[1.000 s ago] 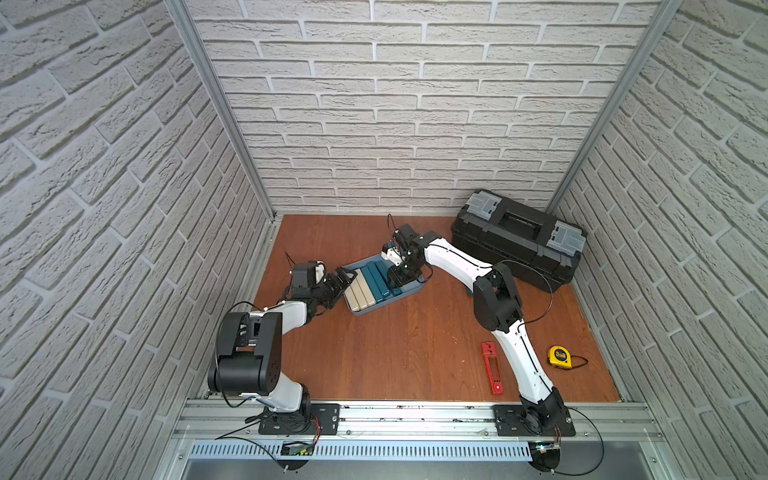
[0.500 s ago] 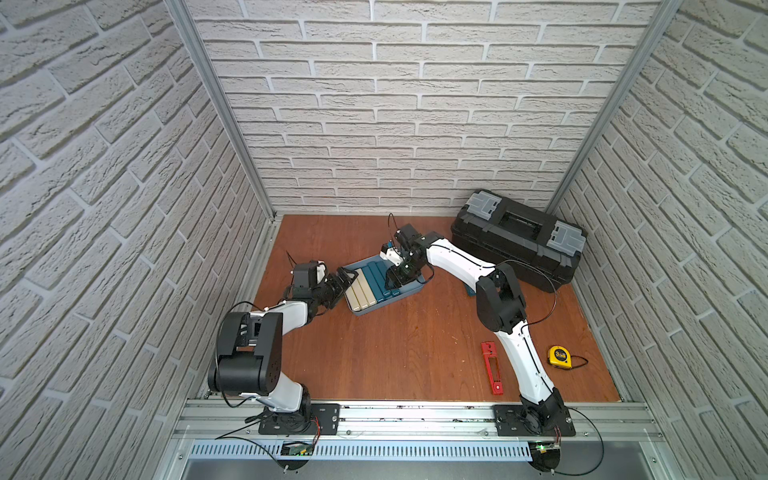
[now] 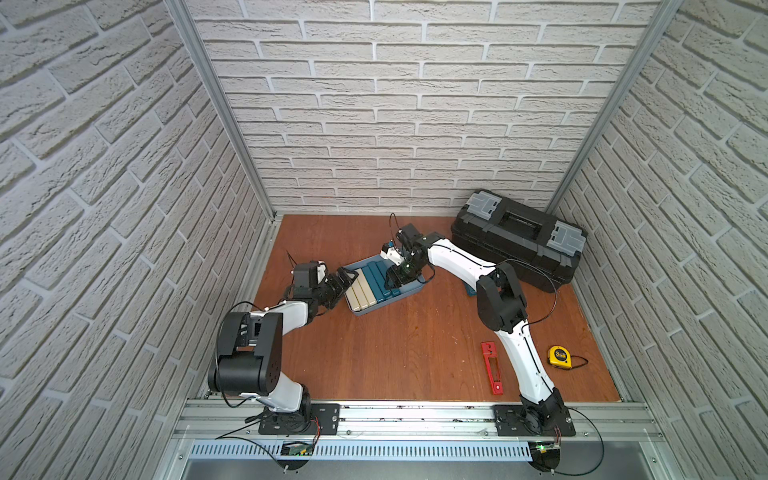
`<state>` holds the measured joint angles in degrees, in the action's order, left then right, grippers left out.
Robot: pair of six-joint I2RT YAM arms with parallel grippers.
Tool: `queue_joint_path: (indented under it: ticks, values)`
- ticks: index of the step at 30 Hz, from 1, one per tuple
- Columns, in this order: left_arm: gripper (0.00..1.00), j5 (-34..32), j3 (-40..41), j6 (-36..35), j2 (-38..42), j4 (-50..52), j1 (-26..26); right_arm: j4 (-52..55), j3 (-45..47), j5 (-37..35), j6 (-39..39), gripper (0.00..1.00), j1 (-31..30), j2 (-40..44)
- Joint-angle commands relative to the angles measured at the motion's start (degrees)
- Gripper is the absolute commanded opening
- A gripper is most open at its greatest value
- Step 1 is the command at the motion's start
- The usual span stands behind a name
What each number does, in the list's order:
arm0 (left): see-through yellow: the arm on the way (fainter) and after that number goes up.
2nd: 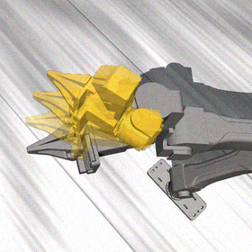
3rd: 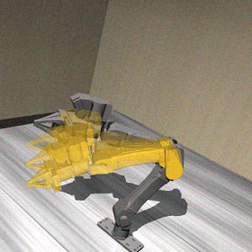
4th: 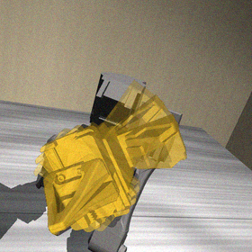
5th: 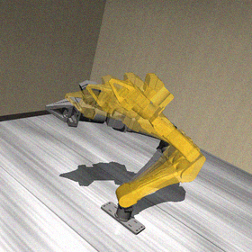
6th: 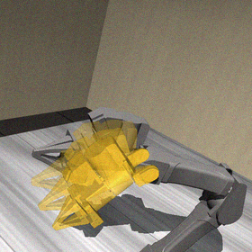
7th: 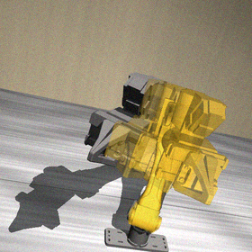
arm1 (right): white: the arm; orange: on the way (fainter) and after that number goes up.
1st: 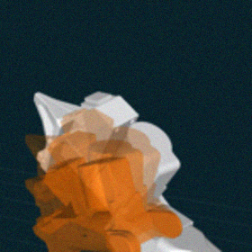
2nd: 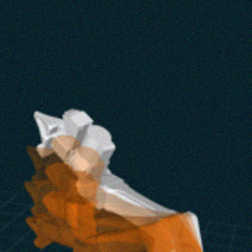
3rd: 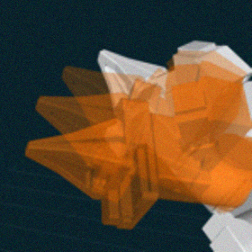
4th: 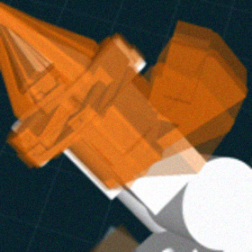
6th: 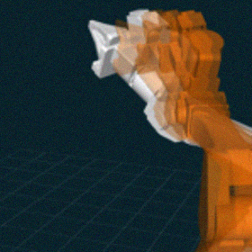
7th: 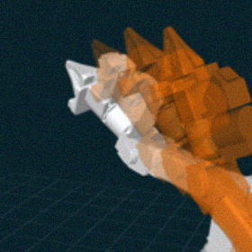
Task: Put the pruning pliers into the storage box
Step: Place the pruning pliers in the storage box.
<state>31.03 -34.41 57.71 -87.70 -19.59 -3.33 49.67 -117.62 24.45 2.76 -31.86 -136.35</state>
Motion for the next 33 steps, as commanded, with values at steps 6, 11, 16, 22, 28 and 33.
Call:
queue_joint_path:
  ticks: [6,11,16,22,28,33]
  values:
    - [0.98,1.30,-0.13,-0.45,1.21,-0.96,-1.14,-0.71,0.83,0.34,-0.74,0.56,0.69,4.76]
    - [0.98,1.36,-0.48,-0.53,1.76,-0.47,-1.15,-0.20,0.57,0.68,-0.75,0.57,1.44,5.82]
    - [0.98,1.23,-0.30,-0.77,2.13,-0.17,-1.26,0.86,0.80,-0.26,-1.48,0.57,2.01,7.11]
    - [0.98,1.23,-0.22,-0.88,2.46,0.03,-1.30,2.54,2.55,-5.16,-2.25,0.57,4.77,10.25]
    - [0.98,1.24,-0.48,-1.36,2.96,0.93,-1.24,5.22,8.65,-15.83,-3.36,0.57,10.50,16.10]
    - [0.98,2.06,-0.80,-1.51,2.39,0.42,-1.18,5.19,16.87,-20.99,-3.21,0.57,14.81,22.32]
